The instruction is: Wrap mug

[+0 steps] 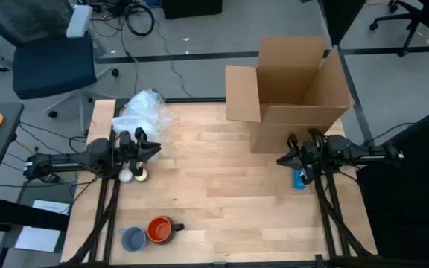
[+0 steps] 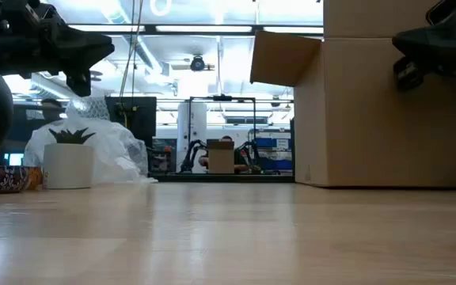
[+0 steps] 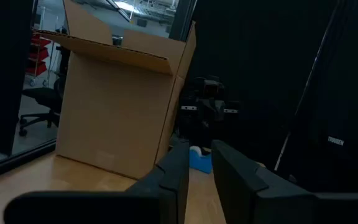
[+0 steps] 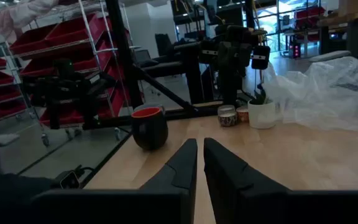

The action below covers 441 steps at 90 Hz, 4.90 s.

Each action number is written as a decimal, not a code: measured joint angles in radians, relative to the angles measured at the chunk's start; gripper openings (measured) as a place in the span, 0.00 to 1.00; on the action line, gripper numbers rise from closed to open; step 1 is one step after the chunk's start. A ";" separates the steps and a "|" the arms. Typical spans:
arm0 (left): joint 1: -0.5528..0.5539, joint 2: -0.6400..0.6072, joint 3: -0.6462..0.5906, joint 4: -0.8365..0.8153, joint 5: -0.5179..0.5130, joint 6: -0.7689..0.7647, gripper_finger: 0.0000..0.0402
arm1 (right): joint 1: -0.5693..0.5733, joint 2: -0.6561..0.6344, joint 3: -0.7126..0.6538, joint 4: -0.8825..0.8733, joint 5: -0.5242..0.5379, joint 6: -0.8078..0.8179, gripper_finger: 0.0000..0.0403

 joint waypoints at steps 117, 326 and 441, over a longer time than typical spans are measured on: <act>0.000 0.003 0.001 0.215 -0.036 -0.082 0.13 | 0.000 0.000 0.000 0.000 0.000 0.000 0.02; 0.326 0.913 1.253 -1.810 -0.306 -0.450 0.10 | 0.000 0.000 0.000 0.000 0.000 0.000 0.02; -0.138 0.926 1.056 -1.835 -0.486 -0.377 0.33 | 0.000 0.000 0.000 0.000 0.000 0.000 0.02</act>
